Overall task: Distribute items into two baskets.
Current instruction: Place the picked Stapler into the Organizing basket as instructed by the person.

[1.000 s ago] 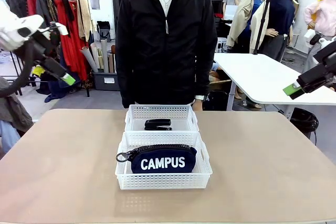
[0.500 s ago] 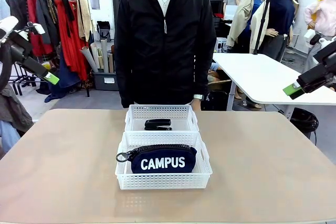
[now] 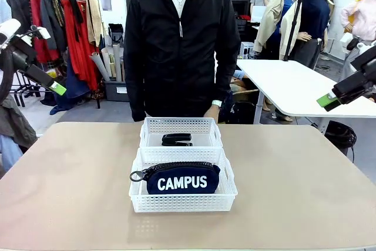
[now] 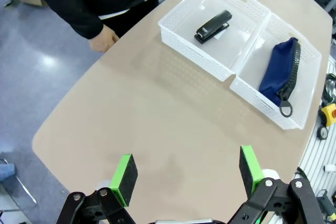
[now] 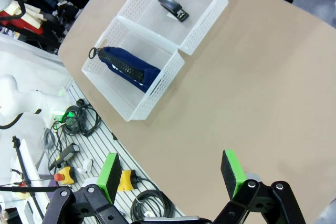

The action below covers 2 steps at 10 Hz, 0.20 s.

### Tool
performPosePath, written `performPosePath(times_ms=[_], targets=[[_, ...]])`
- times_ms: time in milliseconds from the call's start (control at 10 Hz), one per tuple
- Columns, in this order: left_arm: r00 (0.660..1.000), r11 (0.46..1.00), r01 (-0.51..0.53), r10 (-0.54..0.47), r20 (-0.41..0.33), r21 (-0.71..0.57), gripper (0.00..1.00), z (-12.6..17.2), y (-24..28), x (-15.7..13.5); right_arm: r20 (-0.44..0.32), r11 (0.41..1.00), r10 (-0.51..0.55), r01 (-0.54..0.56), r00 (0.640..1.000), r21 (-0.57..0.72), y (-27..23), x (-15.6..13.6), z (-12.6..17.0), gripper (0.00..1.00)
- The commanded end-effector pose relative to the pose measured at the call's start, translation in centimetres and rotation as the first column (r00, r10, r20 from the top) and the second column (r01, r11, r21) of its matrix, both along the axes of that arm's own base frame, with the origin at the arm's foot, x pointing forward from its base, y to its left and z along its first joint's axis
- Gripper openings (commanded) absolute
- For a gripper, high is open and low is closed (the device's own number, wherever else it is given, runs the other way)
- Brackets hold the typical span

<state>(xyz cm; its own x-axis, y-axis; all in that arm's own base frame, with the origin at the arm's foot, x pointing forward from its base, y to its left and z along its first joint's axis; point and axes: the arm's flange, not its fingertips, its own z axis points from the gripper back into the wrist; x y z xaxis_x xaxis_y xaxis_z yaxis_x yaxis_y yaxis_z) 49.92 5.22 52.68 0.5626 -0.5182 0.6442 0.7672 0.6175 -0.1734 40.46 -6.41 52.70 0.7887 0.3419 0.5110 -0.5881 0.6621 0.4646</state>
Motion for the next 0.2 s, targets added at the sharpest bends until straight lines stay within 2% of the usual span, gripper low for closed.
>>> performPosePath(times_ms=[0, 100], targets=[[1.0, 1.0, -0.007, 0.007, -0.001, 0.015, 1.0, 0.33, -0.02, -0.16, -0.003, 1.0, -0.006, 0.006, 1.0, 0.005, 0.17, -0.07, 0.2, 1.0], [1.0, 1.0, -0.007, 0.007, -0.001, 0.015, 1.0, 0.33, -0.02, -0.16, -0.003, 1.0, -0.006, 0.006, 1.0, 0.005, 0.17, -0.07, 0.2, 1.0]])
